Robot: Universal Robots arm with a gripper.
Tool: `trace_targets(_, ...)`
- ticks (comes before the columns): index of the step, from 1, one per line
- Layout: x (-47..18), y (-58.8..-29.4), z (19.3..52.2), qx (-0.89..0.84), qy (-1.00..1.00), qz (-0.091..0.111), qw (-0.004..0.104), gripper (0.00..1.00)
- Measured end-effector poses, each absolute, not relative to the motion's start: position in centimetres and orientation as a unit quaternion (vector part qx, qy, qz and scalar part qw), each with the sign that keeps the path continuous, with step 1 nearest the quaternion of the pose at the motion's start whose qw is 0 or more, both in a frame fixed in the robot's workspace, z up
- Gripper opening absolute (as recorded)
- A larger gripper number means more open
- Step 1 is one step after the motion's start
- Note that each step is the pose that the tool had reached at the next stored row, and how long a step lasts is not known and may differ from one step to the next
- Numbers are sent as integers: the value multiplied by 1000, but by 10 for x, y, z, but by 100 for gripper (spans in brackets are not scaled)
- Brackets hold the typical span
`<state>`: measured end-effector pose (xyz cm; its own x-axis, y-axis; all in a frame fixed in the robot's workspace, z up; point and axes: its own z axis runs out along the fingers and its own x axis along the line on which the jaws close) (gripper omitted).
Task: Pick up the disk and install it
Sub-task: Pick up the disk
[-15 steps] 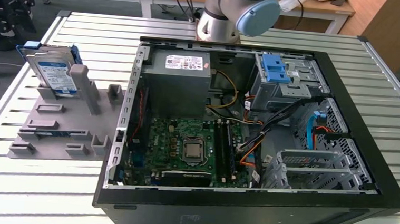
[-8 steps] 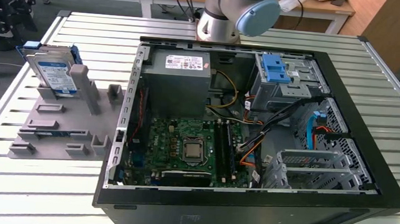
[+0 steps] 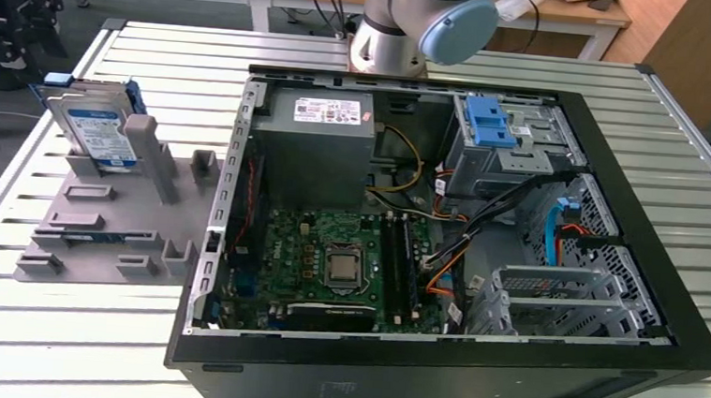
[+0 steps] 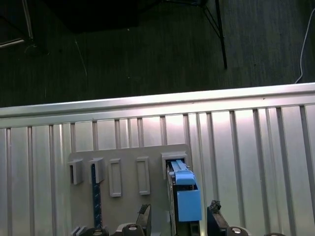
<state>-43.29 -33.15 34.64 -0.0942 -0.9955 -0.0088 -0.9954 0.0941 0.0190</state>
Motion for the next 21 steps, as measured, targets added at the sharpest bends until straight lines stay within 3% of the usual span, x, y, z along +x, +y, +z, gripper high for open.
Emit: trace_targets(21,-435,-328,323,673,-740,-10,3,56)
